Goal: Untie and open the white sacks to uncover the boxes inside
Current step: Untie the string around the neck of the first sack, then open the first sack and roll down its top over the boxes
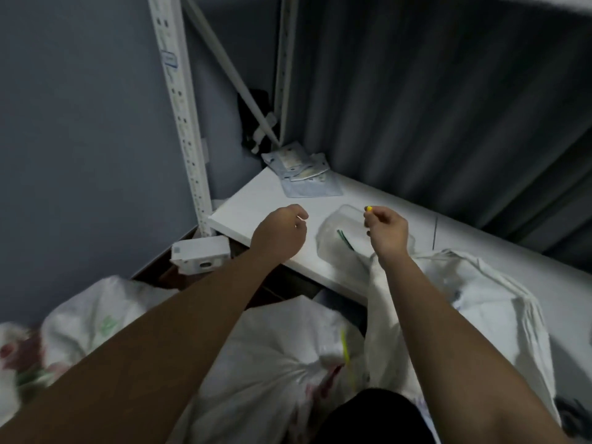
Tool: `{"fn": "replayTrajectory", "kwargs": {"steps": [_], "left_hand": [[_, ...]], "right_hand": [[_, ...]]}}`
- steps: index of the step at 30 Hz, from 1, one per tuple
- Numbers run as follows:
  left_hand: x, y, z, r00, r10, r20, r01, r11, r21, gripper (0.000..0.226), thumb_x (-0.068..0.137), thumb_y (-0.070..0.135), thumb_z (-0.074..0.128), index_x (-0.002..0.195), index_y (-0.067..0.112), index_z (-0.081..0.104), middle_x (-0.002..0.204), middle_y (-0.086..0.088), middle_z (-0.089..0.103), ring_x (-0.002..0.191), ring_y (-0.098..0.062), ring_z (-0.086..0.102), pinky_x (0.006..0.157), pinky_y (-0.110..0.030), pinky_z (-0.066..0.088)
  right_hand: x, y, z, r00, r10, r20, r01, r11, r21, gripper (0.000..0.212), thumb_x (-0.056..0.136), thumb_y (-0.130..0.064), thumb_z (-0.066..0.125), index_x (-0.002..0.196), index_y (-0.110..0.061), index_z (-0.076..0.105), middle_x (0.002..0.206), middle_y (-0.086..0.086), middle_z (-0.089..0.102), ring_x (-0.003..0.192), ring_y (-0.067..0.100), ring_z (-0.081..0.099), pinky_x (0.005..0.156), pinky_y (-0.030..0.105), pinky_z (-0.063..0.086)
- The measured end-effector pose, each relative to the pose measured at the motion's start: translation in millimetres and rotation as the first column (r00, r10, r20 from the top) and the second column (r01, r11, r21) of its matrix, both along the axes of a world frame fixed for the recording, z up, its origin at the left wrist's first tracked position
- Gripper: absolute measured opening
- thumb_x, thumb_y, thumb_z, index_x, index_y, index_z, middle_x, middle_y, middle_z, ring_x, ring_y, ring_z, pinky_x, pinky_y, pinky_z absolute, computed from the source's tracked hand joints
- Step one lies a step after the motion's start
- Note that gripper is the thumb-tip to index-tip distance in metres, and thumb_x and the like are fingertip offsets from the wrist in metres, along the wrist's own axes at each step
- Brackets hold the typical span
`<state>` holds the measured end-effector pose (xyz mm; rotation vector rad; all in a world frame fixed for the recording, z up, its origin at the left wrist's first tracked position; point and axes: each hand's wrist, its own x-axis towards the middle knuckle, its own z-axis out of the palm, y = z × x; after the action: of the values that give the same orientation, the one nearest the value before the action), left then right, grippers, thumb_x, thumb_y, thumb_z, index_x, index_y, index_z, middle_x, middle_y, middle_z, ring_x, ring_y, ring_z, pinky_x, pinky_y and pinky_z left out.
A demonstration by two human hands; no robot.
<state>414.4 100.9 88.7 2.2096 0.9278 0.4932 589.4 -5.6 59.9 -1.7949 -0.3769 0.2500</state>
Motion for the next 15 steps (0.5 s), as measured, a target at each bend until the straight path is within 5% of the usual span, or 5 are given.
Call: {"fn": "replayTrajectory", "kwargs": {"steps": [3,7,11,15], "left_hand": [[41.9,10.0,-13.1,1.0,0.004,-0.027,-0.005,1.0,-0.019,0.03,0.095,0.014,0.04,0.116,0.019,0.06,0.12,-0.003,0.06,0.107,-0.022,0.056,0.089,-0.031,0.044],[55.0,20.8,-27.9,0.999,-0.024,-0.025,0.024,1.0,-0.001,0.027,0.093,0.013,0.044,0.114,0.019,0.061,0.119,-0.003,0.06,0.105,-0.021,0.057,0.09,-0.032,0.045],[20.5,35.2,-38.0,0.999,-0.029,-0.018,0.03,0.998,0.049,0.022,0.094,0.016,0.048,0.11,0.019,0.062,0.113,-0.003,0.063,0.095,-0.017,0.059,0.086,-0.029,0.046],[-61.3,46.9,-41.6,0.998,0.07,-0.007,-0.069,0.995,0.071,0.021,0.093,0.013,0.051,0.109,0.014,0.065,0.105,-0.007,0.066,0.089,-0.021,0.063,0.085,-0.034,0.049]], "right_hand": [[45.5,10.5,-21.9,1.0,-0.013,-0.015,0.013,0.998,-0.063,0.008,0.09,-0.011,0.061,0.093,-0.012,0.069,0.087,0.006,0.066,0.084,0.021,0.059,0.092,0.047,0.051],[65.6,22.1,-39.1,0.973,0.187,-0.137,-0.223,0.921,-0.321,0.052,0.094,-0.006,0.054,0.142,0.002,0.038,0.14,0.018,0.047,0.125,0.031,0.049,0.109,0.04,0.038],[22.7,33.5,-33.3,0.928,0.371,0.019,-0.332,0.851,-0.406,0.049,0.093,-0.014,0.058,0.139,-0.005,0.046,0.138,0.015,0.052,0.124,0.026,0.052,0.106,0.031,0.038],[-69.9,48.5,-14.4,0.786,0.602,0.139,-0.523,0.769,-0.367,0.038,0.092,-0.019,0.063,0.128,-0.008,0.059,0.129,0.006,0.06,0.115,0.021,0.057,0.098,0.024,0.042]]}}
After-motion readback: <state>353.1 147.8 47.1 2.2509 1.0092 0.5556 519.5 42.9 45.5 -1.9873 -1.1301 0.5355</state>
